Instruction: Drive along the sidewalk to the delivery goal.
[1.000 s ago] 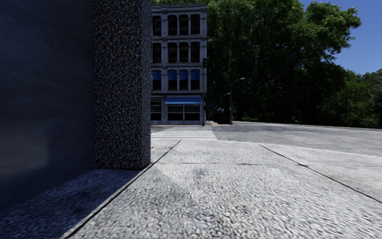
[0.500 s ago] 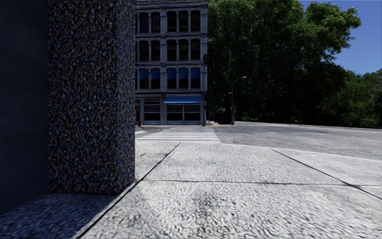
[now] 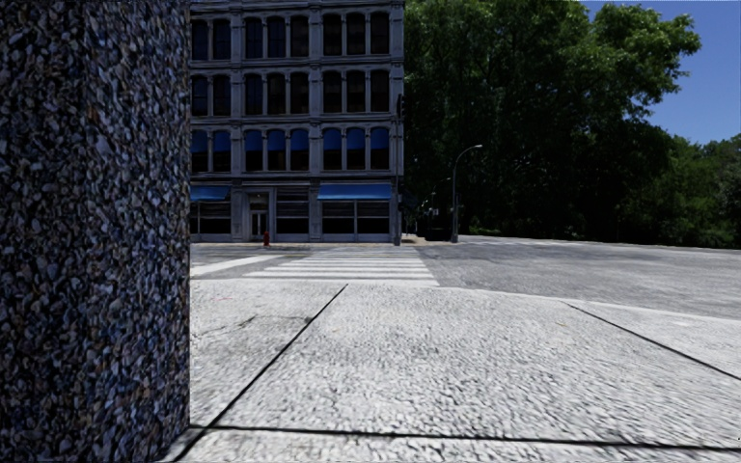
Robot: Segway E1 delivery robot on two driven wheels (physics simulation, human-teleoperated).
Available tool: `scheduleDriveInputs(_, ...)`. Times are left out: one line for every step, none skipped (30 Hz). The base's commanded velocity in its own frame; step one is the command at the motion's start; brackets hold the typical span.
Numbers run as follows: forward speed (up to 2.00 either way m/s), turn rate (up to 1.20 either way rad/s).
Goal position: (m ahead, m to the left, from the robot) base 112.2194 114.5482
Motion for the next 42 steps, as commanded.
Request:
scheduleDriveInputs(1.88, 0.00)
scheduleDriveInputs(1.88, 0.00)
scheduleDriveInputs(1.88, 0.00)
scheduleDriveInputs(1.94, 0.00)
scheduleDriveInputs(1.97, 0.00)
scheduleDriveInputs(1.97, 0.00)
scheduleDriveInputs(1.97, 0.00)
scheduleDriveInputs(1.97, 0.00)
scheduleDriveInputs(1.97, 0.00)
scheduleDriveInputs(1.97, 0.00)
scheduleDriveInputs(1.97, 0.00)
scheduleDriveInputs(1.97, 0.00)
scheduleDriveInputs(1.97, 0.00)
scheduleDriveInputs(1.97, 0.00)
scheduleDriveInputs(1.98, 0.00)
scheduleDriveInputs(1.98, 0.00)
scheduleDriveInputs(1.98, 0.00)
scheduleDriveInputs(1.98, 0.00)
scheduleDriveInputs(1.98, 0.00)
scheduleDriveInputs(1.98, 0.00)
scheduleDriveInputs(1.98, 0.00)
scheduleDriveInputs(1.98, 0.00)
scheduleDriveInputs(1.94, 0.00)
scheduleDriveInputs(1.93, 0.00)
scheduleDriveInputs(1.93, 0.00)
scheduleDriveInputs(1.92, 0.00)
scheduleDriveInputs(1.92, 0.00)
scheduleDriveInputs(1.92, 0.00)
scheduleDriveInputs(1.92, 0.00)
scheduleDriveInputs(1.92, 0.00)
scheduleDriveInputs(1.92, 0.00)
scheduleDriveInputs(1.92, 0.00)
scheduleDriveInputs(1.92, 0.00)
scheduleDriveInputs(1.92, 0.00)
scheduleDriveInputs(1.92, 0.00)
scheduleDriveInputs(1.92, 0.00)
scheduleDriveInputs(1.92, 0.00)
scheduleDriveInputs(1.95, 0.00)
scheduleDriveInputs(1.95, 0.00)
scheduleDriveInputs(1.98, 0.00)
scheduleDriveInputs(1.99, 0.00)
scheduleDriveInputs(2.00, 0.00)
